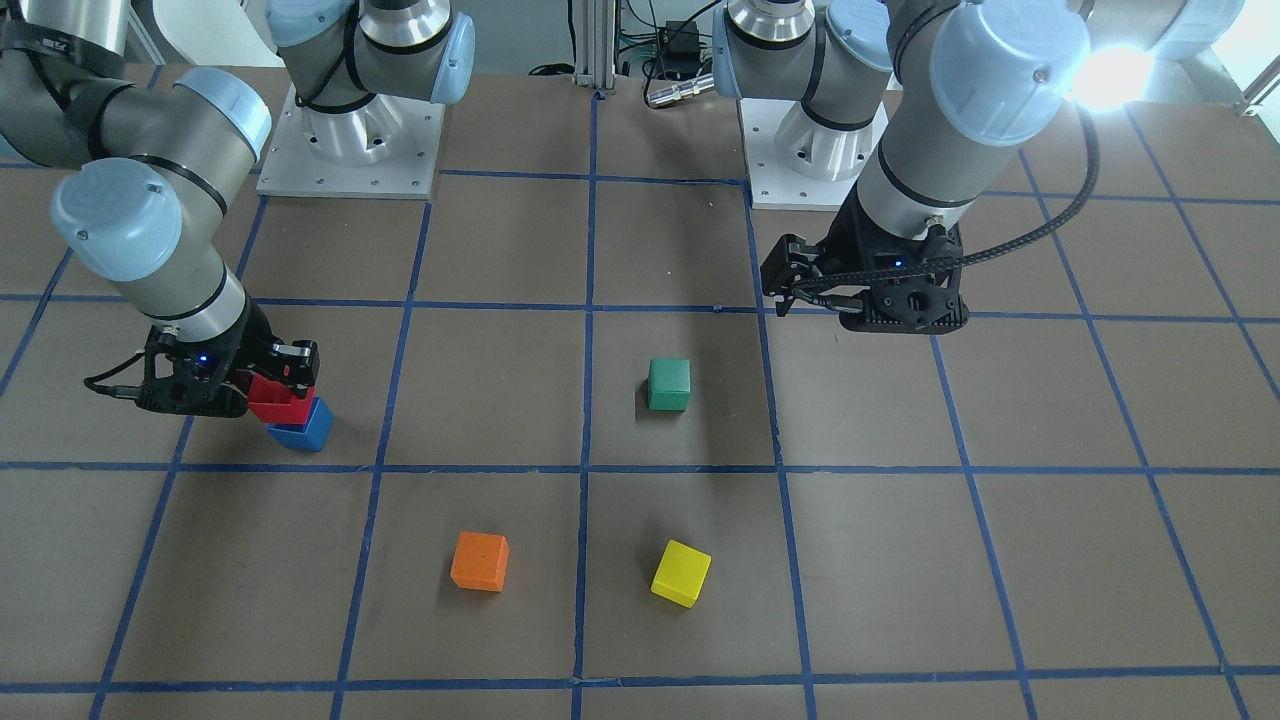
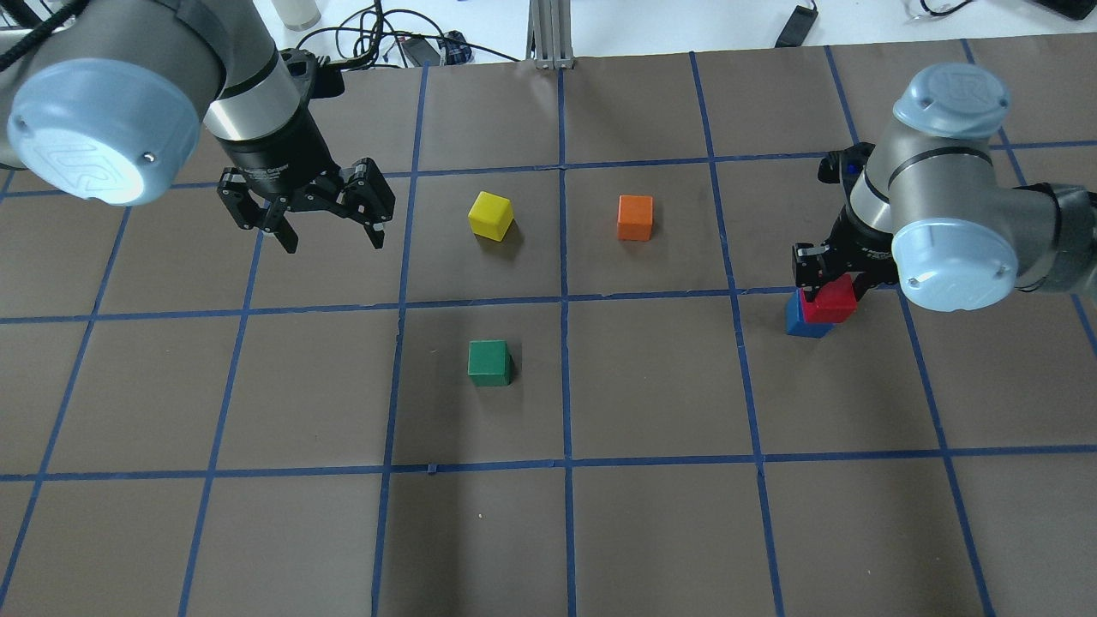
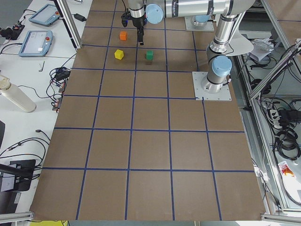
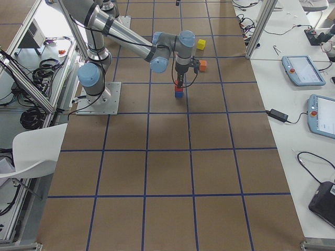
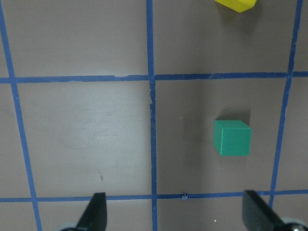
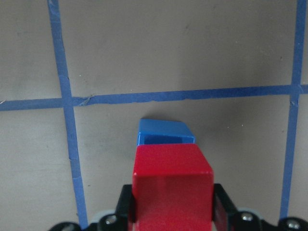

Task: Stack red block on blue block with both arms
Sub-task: 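Lower the red cube onto the blue cube with the right gripper, then open the right gripper and raise it away from the stack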

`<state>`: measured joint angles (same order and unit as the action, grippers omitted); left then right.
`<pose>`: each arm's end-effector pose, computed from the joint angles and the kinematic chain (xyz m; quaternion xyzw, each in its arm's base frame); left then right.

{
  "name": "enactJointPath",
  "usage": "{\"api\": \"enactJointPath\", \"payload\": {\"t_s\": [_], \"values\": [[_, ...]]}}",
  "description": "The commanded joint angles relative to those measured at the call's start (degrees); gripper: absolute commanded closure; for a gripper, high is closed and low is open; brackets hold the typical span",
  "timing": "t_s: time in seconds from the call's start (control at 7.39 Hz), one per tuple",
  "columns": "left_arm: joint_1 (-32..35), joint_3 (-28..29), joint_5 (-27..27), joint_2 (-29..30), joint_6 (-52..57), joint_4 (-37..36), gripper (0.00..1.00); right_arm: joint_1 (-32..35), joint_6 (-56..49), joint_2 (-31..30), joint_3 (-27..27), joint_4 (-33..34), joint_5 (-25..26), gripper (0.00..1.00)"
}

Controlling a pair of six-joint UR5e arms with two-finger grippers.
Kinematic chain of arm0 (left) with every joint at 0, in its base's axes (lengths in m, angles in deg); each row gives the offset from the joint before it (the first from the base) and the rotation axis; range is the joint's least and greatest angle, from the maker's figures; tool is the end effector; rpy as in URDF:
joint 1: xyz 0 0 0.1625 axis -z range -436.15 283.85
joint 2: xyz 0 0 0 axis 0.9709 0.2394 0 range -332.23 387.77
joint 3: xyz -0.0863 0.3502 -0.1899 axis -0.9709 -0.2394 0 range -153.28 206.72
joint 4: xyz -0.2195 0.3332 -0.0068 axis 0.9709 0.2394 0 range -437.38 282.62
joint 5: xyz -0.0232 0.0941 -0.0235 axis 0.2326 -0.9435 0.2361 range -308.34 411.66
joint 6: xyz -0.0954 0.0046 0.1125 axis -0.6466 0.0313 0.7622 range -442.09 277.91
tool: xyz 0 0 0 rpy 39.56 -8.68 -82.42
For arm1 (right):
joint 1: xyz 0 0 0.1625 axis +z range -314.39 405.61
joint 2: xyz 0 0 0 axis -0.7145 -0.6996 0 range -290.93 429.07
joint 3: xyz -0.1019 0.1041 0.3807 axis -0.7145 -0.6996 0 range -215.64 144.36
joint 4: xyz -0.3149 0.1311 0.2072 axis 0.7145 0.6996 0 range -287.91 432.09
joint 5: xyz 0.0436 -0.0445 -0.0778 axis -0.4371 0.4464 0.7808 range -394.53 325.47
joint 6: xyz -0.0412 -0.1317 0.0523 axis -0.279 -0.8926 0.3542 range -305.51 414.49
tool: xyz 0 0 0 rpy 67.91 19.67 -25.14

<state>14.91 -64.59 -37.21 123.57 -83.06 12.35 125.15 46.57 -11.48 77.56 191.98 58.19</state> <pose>-0.1453 -0.4932 0.3629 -0.0002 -0.9982 -0.0599 0.0087 0.0378 -0.4911 0.2095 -0.0215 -0.9992 -0.0276 0.0196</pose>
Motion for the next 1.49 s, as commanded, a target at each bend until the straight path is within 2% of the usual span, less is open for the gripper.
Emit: {"api": "enactJointPath", "payload": {"t_s": [0.0,0.14,0.41,0.54,0.68,1.08,1.35], "values": [[0.0,-0.09,-0.07,0.0,0.0,0.0,0.0,0.0,-0.08,0.3,0.0,-0.01,0.0,0.31],[0.0,-0.09,0.01,0.0,0.0,0.0,0.0,0.0,0.79,0.3,0.0,0.08,0.0,0.09],[0.0,-0.09,-0.08,0.0,0.0,0.0,0.0,0.0,0.8,0.3,-0.35,-0.01,0.0,0.05],[0.0,-0.09,-0.08,0.0,0.0,0.0,0.0,0.0,0.8,-0.3,-1.48,-0.27,0.79,0.0],[0.0,0.0,-0.08,0.0,0.0,0.0,0.0,0.09,0.89,-0.4,-4.36,-1.06,0.88,0.0],[0.09,0.0,-0.34,-0.17,0.0,0.0,0.0,2.18,1.41,-2.76,-13.06,-10.96,0.0,0.0],[0.09,0.0,-0.6,-0.09,0.0,0.0,0.0,8.58,7.62,-3.03,-21.58,-22.71,0.0,0.0]]}}
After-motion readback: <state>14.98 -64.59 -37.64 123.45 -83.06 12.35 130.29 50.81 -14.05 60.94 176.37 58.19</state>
